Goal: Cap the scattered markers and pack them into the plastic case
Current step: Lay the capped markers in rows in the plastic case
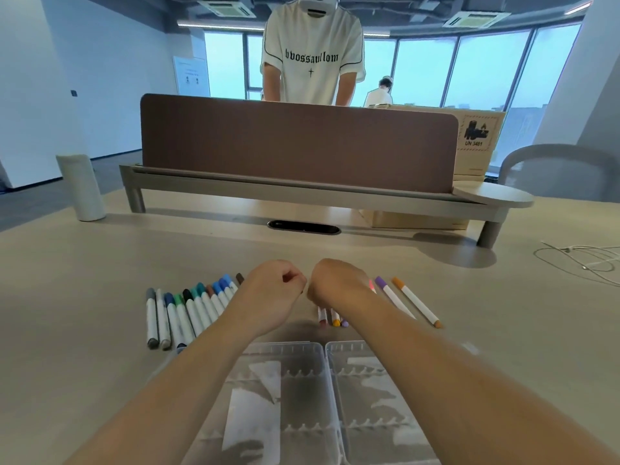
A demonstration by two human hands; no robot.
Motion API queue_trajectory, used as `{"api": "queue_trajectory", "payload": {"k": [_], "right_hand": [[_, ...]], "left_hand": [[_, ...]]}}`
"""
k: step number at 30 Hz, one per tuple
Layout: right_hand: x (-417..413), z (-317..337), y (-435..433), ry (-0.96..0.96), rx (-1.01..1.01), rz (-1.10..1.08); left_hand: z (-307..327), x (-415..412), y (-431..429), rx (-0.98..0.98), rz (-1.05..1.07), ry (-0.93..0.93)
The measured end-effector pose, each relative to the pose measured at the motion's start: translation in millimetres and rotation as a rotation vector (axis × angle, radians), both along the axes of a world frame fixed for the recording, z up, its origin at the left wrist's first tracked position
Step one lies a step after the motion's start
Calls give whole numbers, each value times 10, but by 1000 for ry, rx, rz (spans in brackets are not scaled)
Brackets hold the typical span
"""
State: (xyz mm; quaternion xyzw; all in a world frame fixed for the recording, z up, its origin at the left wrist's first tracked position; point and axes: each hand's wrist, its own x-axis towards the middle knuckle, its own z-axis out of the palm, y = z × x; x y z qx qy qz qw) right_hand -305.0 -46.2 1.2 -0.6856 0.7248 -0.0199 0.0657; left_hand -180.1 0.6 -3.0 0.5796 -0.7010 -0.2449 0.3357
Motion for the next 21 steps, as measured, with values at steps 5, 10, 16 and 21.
{"api": "queue_trajectory", "payload": {"k": [5, 10, 16, 21], "right_hand": [[-232, 167, 260, -116, 75, 5], [-814, 268, 800, -241, 24, -40], [-1445, 194, 1285, -225, 91, -117], [-1588, 37, 1455, -234, 132, -99]], "left_hand": [[69, -155, 192, 20, -12, -27], [12, -581, 427, 107, -119, -145], [-10, -1101, 813, 86, -317, -211], [-55, -1321, 998, 92, -408, -267]]}}
